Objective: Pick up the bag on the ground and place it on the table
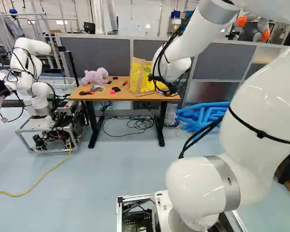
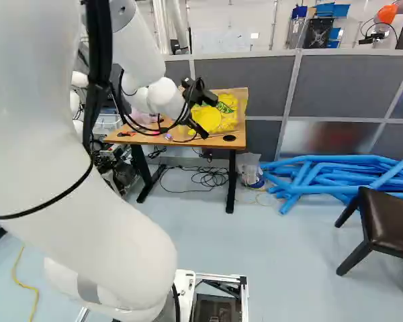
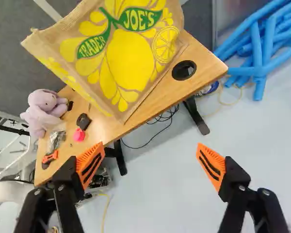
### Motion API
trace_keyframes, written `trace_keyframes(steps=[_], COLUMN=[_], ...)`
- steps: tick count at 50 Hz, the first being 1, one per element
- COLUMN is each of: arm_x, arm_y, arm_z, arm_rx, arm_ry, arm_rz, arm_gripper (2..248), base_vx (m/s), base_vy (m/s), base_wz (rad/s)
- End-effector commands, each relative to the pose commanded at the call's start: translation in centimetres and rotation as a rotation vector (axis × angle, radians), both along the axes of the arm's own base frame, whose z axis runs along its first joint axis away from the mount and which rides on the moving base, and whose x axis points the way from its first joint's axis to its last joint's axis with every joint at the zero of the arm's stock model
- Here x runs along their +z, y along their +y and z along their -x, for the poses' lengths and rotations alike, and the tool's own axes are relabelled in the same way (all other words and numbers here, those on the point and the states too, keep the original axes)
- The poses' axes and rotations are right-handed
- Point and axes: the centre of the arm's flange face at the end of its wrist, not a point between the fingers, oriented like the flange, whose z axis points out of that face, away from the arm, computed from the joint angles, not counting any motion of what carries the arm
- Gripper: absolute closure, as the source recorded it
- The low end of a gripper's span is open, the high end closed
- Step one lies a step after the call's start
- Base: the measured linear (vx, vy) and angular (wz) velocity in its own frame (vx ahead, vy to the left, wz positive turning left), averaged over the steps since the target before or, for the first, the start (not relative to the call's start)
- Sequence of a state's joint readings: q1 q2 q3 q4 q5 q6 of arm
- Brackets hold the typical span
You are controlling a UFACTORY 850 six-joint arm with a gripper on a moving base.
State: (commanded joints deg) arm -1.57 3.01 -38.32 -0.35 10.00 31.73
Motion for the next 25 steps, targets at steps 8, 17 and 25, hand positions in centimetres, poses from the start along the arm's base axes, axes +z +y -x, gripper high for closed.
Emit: trace_keyframes(steps=[8, 17, 25], arm_x=[-1.6, -3.3, -4.7], arm_y=[0.2, 0.4, 0.6], arm_z=[2.1, 4.4, 6.3], arm_rx=[0.050, 0.098, 0.135], arm_ry=[-0.046, -0.094, -0.132], arm_rz=[0.061, 0.126, 0.181], arm_gripper=[3, 3, 3], base_vx=[0.000, 0.000, 0.000], base_vy=[0.000, 0.000, 0.000], base_wz=[0.000, 0.000, 0.000])
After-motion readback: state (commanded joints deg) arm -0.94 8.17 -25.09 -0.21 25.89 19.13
